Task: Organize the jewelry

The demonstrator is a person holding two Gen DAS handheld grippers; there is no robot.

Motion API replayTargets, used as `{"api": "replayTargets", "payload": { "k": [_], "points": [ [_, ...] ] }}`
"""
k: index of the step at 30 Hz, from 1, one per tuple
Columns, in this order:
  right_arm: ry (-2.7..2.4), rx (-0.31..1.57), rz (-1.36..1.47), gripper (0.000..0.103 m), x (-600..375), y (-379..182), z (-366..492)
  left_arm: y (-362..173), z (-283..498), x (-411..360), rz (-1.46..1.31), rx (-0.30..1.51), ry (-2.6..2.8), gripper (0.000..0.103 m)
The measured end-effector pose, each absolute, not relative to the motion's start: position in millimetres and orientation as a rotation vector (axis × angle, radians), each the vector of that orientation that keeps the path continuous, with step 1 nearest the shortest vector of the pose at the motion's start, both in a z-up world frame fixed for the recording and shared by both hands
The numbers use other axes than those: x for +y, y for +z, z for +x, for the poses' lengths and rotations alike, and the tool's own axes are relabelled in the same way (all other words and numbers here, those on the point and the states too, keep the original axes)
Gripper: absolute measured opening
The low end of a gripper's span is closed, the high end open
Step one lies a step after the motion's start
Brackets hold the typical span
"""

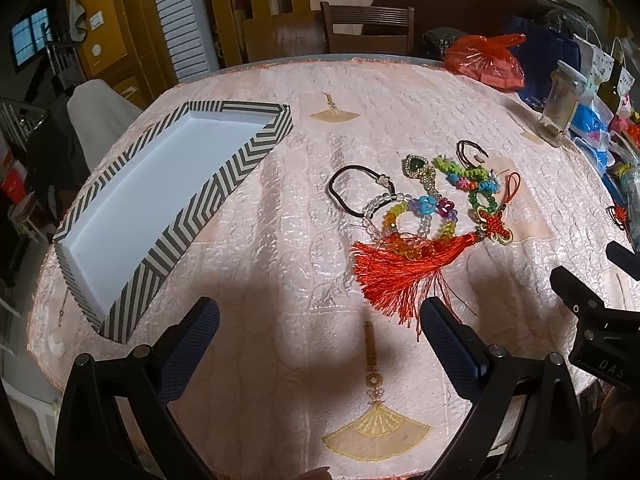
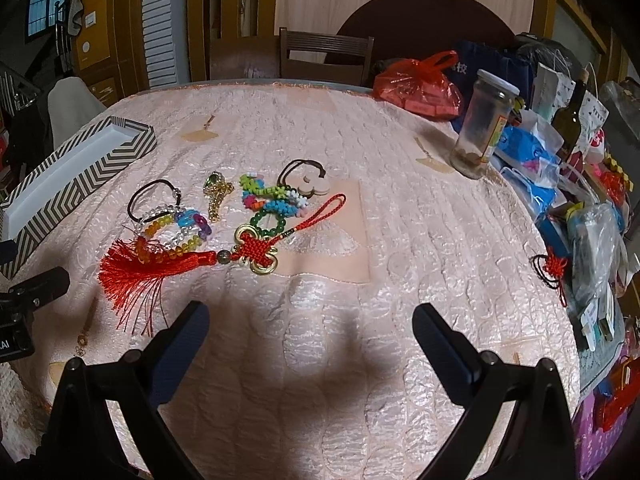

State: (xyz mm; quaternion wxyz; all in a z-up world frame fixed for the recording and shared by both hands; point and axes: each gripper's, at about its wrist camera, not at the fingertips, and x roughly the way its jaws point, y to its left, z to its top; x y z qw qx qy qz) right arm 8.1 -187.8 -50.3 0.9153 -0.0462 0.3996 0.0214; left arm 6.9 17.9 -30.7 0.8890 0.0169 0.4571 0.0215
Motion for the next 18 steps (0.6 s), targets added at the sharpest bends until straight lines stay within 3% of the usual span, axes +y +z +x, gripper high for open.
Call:
{"api": "replayTargets", "payload": {
  "k": [18],
  "points": [
    [0.039, 0.827, -0.095, 0.103, -189.5, -49.9, 8.4, -33.2, 6.0, 20.3, 0.039, 0.954, 0.051, 0.089]
  ]
}}
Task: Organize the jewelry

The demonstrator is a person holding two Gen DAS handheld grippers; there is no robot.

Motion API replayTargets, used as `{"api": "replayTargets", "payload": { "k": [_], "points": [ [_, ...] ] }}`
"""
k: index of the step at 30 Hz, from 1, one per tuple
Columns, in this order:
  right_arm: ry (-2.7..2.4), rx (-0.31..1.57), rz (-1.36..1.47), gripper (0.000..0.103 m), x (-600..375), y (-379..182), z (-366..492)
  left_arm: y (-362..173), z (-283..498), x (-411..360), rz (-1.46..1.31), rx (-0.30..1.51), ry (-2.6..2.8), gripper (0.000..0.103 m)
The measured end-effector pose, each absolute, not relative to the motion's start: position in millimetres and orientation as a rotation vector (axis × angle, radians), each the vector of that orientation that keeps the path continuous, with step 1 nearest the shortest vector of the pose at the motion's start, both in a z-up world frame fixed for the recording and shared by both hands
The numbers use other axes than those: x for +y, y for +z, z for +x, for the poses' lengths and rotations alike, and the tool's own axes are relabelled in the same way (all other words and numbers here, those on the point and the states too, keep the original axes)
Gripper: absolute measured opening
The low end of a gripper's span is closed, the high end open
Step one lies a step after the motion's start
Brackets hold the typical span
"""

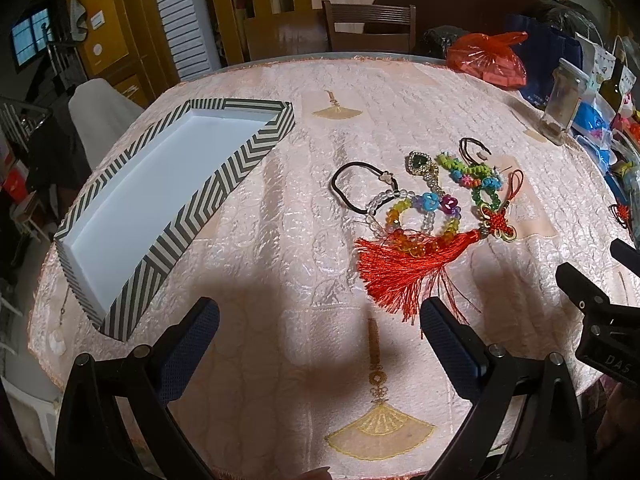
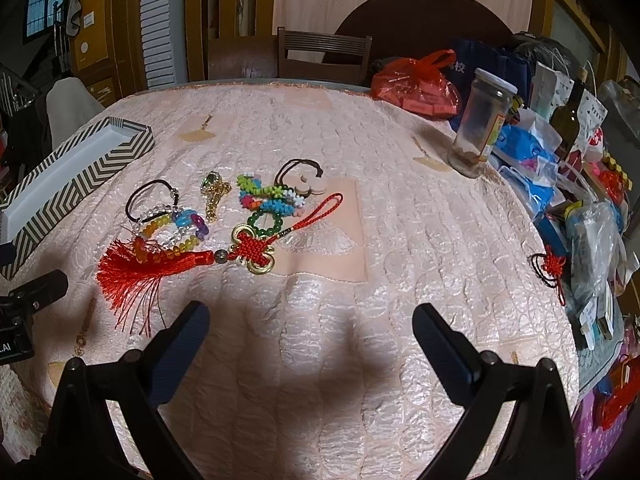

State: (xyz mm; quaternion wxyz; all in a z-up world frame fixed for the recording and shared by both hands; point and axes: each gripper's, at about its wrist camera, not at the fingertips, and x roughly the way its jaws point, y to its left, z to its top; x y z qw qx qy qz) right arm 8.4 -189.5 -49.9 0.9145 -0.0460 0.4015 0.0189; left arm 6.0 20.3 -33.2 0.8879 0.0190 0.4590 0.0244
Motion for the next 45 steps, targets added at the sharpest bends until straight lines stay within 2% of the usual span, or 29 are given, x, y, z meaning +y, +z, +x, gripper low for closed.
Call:
{"api": "replayTargets", "payload": {
  "k": [27, 35, 45],
  "points": [
    [0.038, 0.823, -0.094, 0.103, -186.4, -50.7, 9.9, -46.1, 17.1, 35.8, 0.042, 0.962, 0.077, 0.089],
    [0.099, 0.843, -0.015, 0.103, -188.5, -48.2, 19.8, -55.8, 70.0, 40.3, 0.058, 0.983, -0.038, 0.089],
    [0.152, 0.919, -0.01, 0.103, -196.0, -26.9, 78.7, -65.9, 116.8, 36.7, 0.04, 0.998, -0.145, 0.089]
  ]
}}
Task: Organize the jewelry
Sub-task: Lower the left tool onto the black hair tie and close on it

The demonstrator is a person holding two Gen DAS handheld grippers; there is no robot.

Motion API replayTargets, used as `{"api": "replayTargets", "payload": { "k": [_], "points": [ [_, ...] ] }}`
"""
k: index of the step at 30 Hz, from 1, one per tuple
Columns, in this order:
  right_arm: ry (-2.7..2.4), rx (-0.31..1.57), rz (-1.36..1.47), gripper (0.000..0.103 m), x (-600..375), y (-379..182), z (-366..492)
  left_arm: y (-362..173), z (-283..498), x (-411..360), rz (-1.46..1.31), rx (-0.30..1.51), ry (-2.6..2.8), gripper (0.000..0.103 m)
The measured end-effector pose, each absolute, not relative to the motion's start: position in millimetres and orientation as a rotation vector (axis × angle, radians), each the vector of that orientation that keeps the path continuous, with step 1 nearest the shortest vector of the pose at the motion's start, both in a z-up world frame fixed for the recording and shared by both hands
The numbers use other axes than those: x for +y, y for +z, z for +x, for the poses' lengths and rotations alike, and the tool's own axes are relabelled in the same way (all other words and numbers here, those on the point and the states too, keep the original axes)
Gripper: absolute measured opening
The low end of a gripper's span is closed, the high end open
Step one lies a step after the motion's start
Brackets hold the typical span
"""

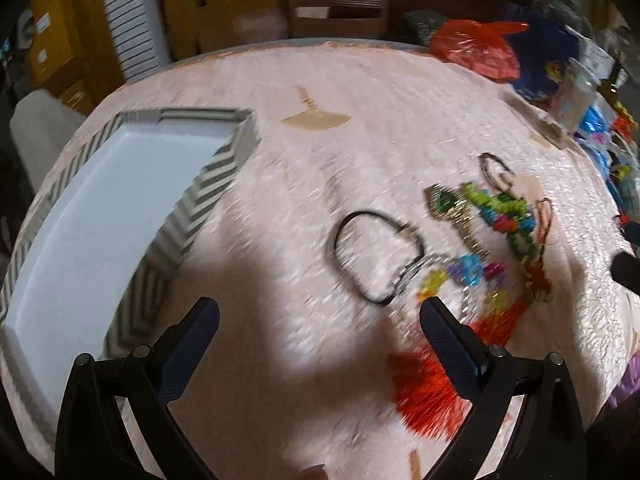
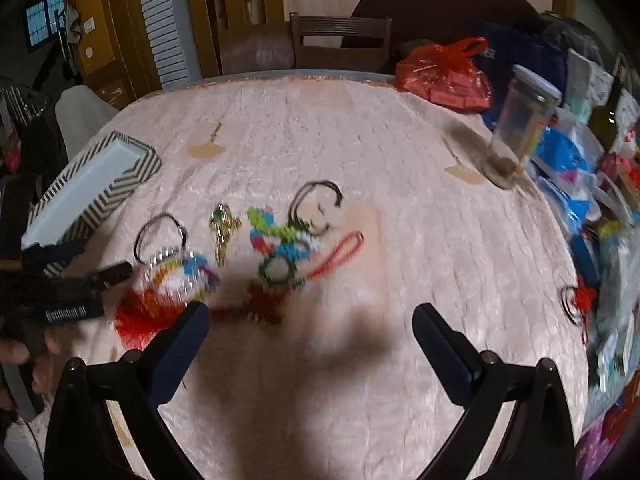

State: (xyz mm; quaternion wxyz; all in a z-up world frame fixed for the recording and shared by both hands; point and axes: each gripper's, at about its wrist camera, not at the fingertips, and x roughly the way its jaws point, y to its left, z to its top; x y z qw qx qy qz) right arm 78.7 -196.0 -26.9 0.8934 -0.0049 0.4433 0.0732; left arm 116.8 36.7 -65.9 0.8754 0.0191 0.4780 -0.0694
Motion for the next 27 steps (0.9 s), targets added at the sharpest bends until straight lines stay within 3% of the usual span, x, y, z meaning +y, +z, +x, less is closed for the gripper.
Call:
{"api": "replayTargets", "payload": {
  "k": [10, 13, 15, 18, 27],
  "points": [
    [0.06, 0.929, 0.086, 0.103, -214.4, -63.3, 84.4, -86.4, 154.4, 32.4, -0.006, 1.005, -0.26, 0.088],
    [0.026, 0.908, 0.032, 0.103, -217.4, -63.6, 82.3, -83.6, 153.2, 36.3, -0.042, 0.981, -0.257, 0.073],
    [0.028, 0.916, 0.04, 0.103, -220.9, -66.3, 82.9, -82.4, 153.2, 39.2, -0.053, 0.969, -0.239, 0.052],
    [0.024, 0.938, 0.057, 0.103, -223.7, -71.5, 84.8, -81.8, 151.8, 45.5, -0.059, 0.956, -0.189, 0.03],
    [0.011, 0.984, 0.022, 0.103, -216.8, -83.7, 88.6, -82.5, 133.8, 42.6, -0.052, 0.939, -0.288, 0.03]
  ]
}}
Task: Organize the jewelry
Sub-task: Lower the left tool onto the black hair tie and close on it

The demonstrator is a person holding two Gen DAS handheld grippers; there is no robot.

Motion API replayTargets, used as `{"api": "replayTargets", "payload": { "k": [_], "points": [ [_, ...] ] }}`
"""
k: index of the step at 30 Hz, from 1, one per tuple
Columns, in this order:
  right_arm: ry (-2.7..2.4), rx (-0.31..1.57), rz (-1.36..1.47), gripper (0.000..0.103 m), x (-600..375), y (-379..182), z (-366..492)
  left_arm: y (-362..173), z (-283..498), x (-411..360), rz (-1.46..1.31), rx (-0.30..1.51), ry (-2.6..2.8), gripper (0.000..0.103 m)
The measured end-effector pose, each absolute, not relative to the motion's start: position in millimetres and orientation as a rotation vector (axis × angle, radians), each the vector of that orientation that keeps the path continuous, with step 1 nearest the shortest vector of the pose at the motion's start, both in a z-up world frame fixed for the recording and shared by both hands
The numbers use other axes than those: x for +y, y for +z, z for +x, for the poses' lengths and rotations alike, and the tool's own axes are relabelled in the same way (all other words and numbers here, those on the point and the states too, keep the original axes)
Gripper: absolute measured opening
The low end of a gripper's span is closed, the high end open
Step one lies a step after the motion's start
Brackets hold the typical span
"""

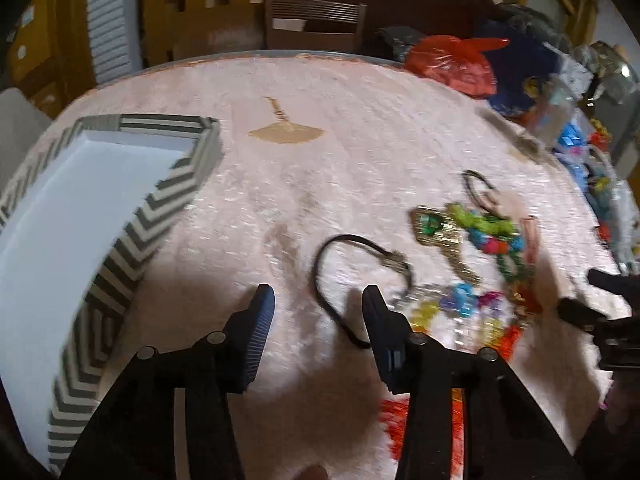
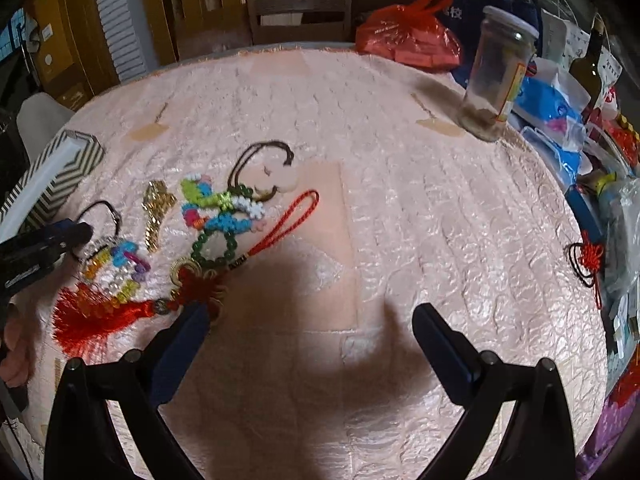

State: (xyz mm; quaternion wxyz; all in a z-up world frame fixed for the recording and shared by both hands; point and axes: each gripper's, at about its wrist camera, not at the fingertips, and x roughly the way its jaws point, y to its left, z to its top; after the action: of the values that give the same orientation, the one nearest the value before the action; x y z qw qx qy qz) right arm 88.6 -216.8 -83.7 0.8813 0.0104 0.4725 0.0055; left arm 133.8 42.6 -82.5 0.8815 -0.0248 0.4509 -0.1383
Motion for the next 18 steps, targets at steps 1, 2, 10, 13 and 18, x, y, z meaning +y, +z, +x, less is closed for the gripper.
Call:
{"api": "replayTargets", "payload": {
  "k": [1, 2, 10, 13, 18],
  "points": [
    [0.011, 0.993, 0.02, 0.103, -216.1, -85.8, 89.0, -82.1, 132.8, 42.4, -0.064, 0.94, -0.31, 0.03],
    [0.011, 1.002, 0.017, 0.103, -215.6, -87.9, 89.2, -82.2, 132.6, 41.9, -0.073, 0.943, -0.326, 0.03],
    [0.018, 1.045, 0.004, 0.103, -215.0, -103.2, 89.9, -83.4, 135.3, 43.4, -0.149, 0.931, -0.354, 0.033],
    [0.021, 1.033, 0.002, 0.103, -214.8, -104.0, 87.6, -83.5, 131.2, 39.8, -0.125, 0.917, -0.345, 0.033],
    [0.034, 1.034, 0.018, 0.103, -214.8, -102.1, 86.7, -84.6, 128.7, 32.6, -0.076, 0.92, -0.281, 0.016]
  ]
}}
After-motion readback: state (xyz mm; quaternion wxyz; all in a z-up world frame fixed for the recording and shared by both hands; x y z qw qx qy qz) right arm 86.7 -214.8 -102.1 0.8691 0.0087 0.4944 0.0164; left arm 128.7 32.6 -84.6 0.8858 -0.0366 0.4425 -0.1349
